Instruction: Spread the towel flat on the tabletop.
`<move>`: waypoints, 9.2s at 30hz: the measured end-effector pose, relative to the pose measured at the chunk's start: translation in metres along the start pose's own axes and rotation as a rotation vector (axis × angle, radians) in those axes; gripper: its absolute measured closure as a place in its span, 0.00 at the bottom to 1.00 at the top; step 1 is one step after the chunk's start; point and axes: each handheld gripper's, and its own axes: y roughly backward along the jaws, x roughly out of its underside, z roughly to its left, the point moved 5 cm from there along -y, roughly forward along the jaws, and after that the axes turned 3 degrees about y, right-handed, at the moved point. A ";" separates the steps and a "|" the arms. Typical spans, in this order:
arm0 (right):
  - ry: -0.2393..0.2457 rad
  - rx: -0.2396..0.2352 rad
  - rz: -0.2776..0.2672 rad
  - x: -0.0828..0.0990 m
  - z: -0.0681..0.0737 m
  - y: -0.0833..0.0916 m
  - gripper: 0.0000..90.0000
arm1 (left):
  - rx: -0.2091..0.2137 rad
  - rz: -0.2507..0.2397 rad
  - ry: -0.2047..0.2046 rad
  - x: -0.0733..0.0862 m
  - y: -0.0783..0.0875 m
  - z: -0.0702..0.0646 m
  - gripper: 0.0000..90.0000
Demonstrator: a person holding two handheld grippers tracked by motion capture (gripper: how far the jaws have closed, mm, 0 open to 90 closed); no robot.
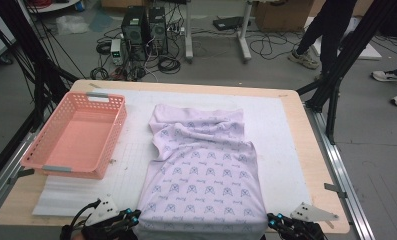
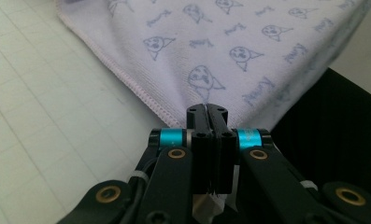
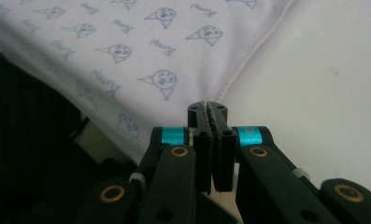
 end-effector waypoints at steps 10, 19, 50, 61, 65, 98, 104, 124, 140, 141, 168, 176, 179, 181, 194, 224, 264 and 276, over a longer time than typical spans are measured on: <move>-0.021 0.057 -0.003 -0.002 -0.005 -0.010 0.81 | -0.072 -0.081 0.106 -0.008 -0.013 0.027 0.54; -0.014 0.138 0.001 -0.023 -0.020 -0.047 0.73 | -0.120 -0.053 0.106 -0.022 -0.051 0.043 0.57; -0.052 0.008 -0.037 -0.005 -0.001 -0.005 0.76 | -0.021 -0.137 0.136 -0.010 -0.002 0.027 0.59; -0.040 0.094 -0.002 -0.022 -0.012 -0.044 0.75 | -0.065 -0.053 0.151 -0.015 -0.044 0.038 0.60; -0.039 0.091 0.019 -0.022 -0.013 -0.051 0.95 | -0.090 -0.049 0.084 -0.014 -0.043 0.037 0.84; -0.075 0.087 -0.020 -0.022 -0.008 -0.038 0.76 | -0.065 -0.059 0.177 -0.016 -0.036 0.037 0.61; -0.069 0.101 0.000 -0.027 -0.013 -0.057 0.76 | -0.116 -0.024 0.103 -0.015 -0.040 0.032 0.94; -0.010 0.133 0.032 -0.030 -0.013 -0.056 0.99 | -0.069 -0.121 0.212 -0.017 -0.018 0.049 0.59; -0.048 0.066 0.025 -0.026 -0.012 -0.055 0.99 | -0.191 -0.058 0.180 -0.021 -0.044 0.064 0.97; -0.044 0.070 0.031 -0.026 -0.012 -0.054 0.99 | -0.209 -0.054 0.171 -0.021 -0.043 0.062 0.98; -0.129 0.152 -0.085 -0.046 -0.057 -0.061 0.66 | -0.153 -0.058 0.175 -0.037 -0.063 0.070 0.66; -0.124 0.129 -0.091 -0.060 -0.069 -0.078 0.63 | -0.189 0.011 0.100 -0.038 -0.057 0.076 0.97; -0.134 0.127 -0.105 -0.068 -0.079 -0.082 0.63 | -0.168 0.005 0.146 -0.035 -0.051 0.080 0.97; -0.142 0.124 -0.114 -0.075 -0.086 -0.087 0.63 | -0.172 0.004 0.142 -0.034 -0.049 0.081 0.95; 0.006 0.269 0.033 -0.108 -0.100 -0.133 0.98 | -0.122 -0.083 0.195 -0.053 -0.067 0.099 0.61; -0.132 0.348 -0.043 -0.150 -0.156 -0.170 0.81 | -0.144 -0.090 0.219 -0.078 -0.095 0.126 0.53; 0.005 0.130 -0.226 -0.102 -0.102 -0.082 0.34 | -0.022 -0.336 0.139 -0.105 -0.089 0.113 0.29; 0.027 0.126 -0.318 -0.107 -0.099 -0.066 0.23 | 0.008 -0.408 0.055 -0.110 -0.078 0.110 0.20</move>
